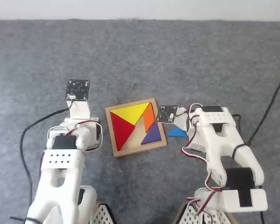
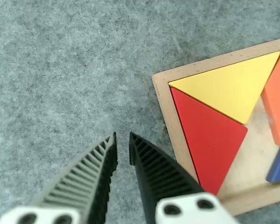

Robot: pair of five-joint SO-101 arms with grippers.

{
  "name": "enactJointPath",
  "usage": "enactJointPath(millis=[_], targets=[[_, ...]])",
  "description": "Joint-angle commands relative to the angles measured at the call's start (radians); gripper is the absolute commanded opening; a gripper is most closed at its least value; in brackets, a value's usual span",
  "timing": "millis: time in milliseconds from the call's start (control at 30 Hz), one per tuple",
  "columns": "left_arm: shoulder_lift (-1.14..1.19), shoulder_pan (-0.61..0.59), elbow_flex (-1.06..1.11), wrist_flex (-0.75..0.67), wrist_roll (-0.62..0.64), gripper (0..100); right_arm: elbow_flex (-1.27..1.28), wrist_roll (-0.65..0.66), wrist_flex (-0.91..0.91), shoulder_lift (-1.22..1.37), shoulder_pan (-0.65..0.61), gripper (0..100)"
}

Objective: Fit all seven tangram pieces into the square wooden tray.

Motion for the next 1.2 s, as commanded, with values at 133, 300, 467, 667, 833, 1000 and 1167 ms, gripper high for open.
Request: enactJointPath(millis=[133, 300, 467, 667, 833, 1000, 1167], targets=[[-0.021, 0.002, -0.008, 0.003, -0.009, 5, -0.003, 0.012, 0.008, -0.015, 0.008, 7.0], [-0.021, 0.002, -0.010, 0.003, -0.009, 5, -0.049, -0.038, 0.027, -0.015, 0.015, 4.1], [-0.021, 0.003, -0.010, 0.003, -0.009, 5, -0.149, -0.055, 0.151, -0.016, 0.015, 2.4], [-0.021, 0.005, -0.010, 0.003, -0.009, 5, -0.333, -0.120, 0.358, -0.016, 0.016, 2.3], [-0.021, 0.005, -0.010, 0.003, -0.009, 5, -0.476, -0.184, 0.479, -0.016, -0.024, 2.3], [-0.021, 0.005, -0.010, 0.003, -0.009, 5, -0.534, -0.299, 0.489, -0.016, -0.131, 2.4], [-0.025, 0.003, -0.010, 0.003, -0.009, 5, -0.525, -0.422, 0.414, -0.005, -0.312, 2.7]])
